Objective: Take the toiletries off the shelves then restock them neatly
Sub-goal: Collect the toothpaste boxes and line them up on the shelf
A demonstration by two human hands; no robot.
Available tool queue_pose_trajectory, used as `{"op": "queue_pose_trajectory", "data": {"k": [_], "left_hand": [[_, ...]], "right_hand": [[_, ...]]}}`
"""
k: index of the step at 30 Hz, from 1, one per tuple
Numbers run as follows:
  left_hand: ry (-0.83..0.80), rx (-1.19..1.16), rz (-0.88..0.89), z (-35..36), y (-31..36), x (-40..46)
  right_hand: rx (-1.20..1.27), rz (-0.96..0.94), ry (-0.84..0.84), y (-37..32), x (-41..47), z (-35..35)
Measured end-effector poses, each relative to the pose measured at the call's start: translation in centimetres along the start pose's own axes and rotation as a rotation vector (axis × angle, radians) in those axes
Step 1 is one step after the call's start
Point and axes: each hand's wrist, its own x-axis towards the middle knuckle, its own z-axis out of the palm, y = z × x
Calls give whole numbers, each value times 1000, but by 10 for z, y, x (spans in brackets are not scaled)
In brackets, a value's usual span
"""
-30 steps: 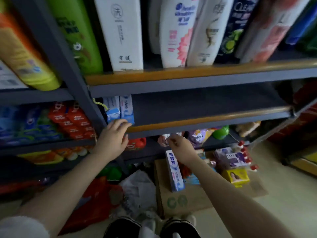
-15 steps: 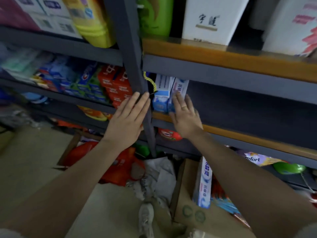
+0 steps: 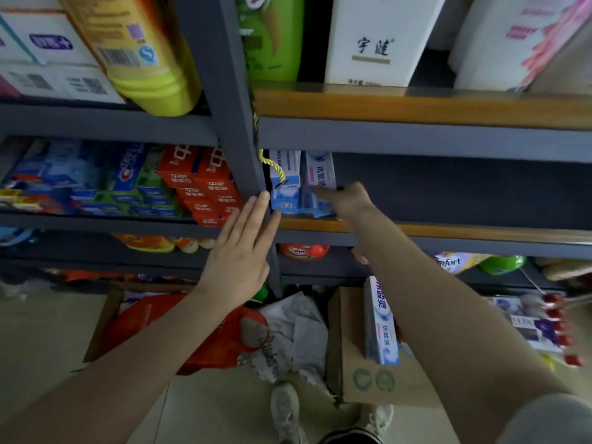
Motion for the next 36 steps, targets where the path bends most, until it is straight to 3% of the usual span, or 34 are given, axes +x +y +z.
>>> {"op": "queue_pose_trajectory", "data": {"k": [3, 5, 7, 10, 15, 18, 22, 26, 30, 34, 36], "left_hand": [[-195, -424, -86, -4, 19, -3], [-373, -905, -363, -9, 34, 6], [-369, -1342, -626, -8, 49, 21], [-288, -1636, -783, -12, 72, 41], [-270, -1601, -753, -15, 111, 53], [-272, -1611, -701, -18, 133, 52], [-250, -1559, -409, -20, 158, 44], [-221, -1382, -175, -17, 182, 34], [-188, -1566, -297, -18, 196, 33], [-238, -2012, -549, -23, 213, 29], [-314, -2099, -606, -19, 227, 22]], "right_hand": [[277, 62, -198, 19, -48, -27], [470, 139, -315, 45, -80, -42], [561, 167, -361, 70, -105, -51], [517, 195, -389, 99, -125, -58], [376, 155, -390, 129, -140, -78], [197, 60, -260, 140, -145, -91], [-183, -107, -20, 153, -146, -113], [-276, -283, 72, 150, -158, -137], [-334, -432, 102, 149, -173, -159], [-669, -688, 378, 155, -180, -163], [-807, -771, 498, 154, -182, -161]]}}
